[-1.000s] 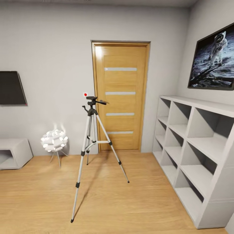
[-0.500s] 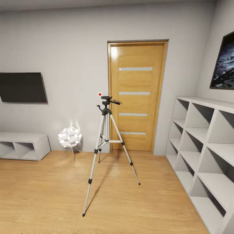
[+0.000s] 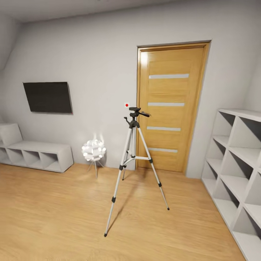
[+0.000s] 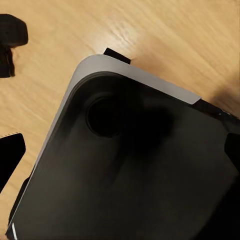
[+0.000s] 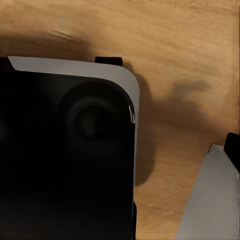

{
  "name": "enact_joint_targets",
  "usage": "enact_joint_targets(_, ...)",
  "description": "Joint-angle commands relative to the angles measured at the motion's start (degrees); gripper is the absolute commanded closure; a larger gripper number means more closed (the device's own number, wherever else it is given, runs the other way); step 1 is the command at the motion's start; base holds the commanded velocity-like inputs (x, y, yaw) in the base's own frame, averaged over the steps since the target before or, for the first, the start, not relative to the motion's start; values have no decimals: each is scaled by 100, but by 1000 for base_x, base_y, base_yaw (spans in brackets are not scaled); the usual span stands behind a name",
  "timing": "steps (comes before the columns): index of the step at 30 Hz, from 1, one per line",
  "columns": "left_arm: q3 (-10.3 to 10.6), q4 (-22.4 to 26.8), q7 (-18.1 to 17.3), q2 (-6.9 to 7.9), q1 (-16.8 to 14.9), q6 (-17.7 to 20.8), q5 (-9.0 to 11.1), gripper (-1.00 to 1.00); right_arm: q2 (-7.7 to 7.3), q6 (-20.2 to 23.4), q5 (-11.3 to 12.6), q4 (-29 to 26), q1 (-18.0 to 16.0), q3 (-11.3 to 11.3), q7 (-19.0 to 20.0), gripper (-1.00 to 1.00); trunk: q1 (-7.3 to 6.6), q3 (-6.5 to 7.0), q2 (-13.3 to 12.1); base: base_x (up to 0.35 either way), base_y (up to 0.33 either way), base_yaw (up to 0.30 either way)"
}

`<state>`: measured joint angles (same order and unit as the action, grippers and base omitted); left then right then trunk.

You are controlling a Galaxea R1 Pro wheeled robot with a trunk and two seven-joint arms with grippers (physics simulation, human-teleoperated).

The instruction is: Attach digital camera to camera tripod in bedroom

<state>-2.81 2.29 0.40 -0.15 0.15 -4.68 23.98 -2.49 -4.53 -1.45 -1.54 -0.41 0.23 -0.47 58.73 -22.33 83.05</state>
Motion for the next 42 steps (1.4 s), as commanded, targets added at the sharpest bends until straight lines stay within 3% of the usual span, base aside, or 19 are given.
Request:
enact_joint_targets(1, -27, 8, 4, -2, 2, -6, 3, -100, -13, -62, -15, -1, -3, 2, -5, -100, 0, -5, 3, 0, 0, 270)
enact_joint_targets(42, -27, 8, 13, -6, 2, -7, 22, -100, -59, -259, -4, -22, -3, 10, -6, -100, 0, -5, 3, 0, -39, 270)
